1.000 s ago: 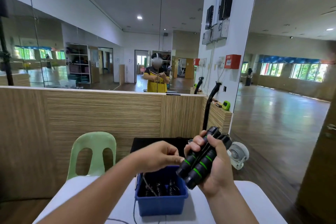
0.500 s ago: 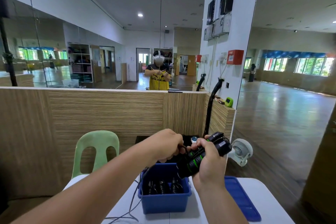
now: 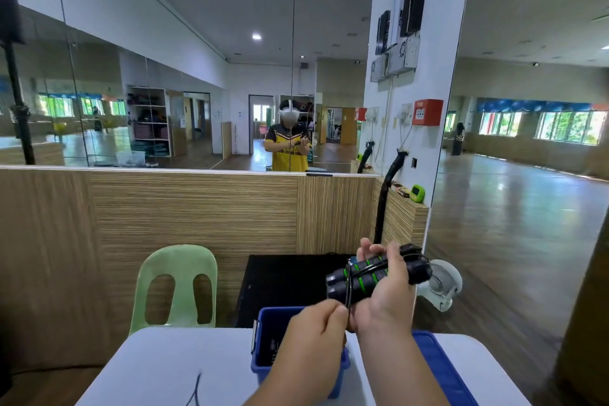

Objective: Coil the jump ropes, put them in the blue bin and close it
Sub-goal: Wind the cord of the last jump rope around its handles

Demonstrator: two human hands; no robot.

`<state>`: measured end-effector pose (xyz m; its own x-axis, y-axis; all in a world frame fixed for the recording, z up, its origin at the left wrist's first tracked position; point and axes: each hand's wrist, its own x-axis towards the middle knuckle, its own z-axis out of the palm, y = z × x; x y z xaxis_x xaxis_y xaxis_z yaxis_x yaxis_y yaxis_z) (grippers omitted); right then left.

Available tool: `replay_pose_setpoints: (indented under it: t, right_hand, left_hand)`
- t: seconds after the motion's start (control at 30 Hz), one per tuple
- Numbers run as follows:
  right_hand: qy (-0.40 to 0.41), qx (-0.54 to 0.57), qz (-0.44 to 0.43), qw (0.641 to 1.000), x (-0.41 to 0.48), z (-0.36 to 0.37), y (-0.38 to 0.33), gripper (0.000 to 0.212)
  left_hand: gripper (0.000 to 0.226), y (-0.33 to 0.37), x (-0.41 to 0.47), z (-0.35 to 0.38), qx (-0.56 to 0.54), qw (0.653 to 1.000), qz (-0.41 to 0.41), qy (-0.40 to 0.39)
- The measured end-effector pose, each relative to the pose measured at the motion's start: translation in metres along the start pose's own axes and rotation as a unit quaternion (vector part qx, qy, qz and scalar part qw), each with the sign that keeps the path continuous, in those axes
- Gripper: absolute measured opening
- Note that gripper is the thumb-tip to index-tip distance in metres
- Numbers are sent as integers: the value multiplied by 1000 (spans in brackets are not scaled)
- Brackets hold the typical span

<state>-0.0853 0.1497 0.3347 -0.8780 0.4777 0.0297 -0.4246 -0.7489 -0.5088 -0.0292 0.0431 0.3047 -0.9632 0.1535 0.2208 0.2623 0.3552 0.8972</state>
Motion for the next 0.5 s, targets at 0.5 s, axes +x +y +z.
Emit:
replay_pose_setpoints:
  t: [0.5]
  right_hand:
    - [-134,60,170,974,-39,15,-22,27]
  left_hand:
    - [26,-23,50,-63,190,970,21,-151]
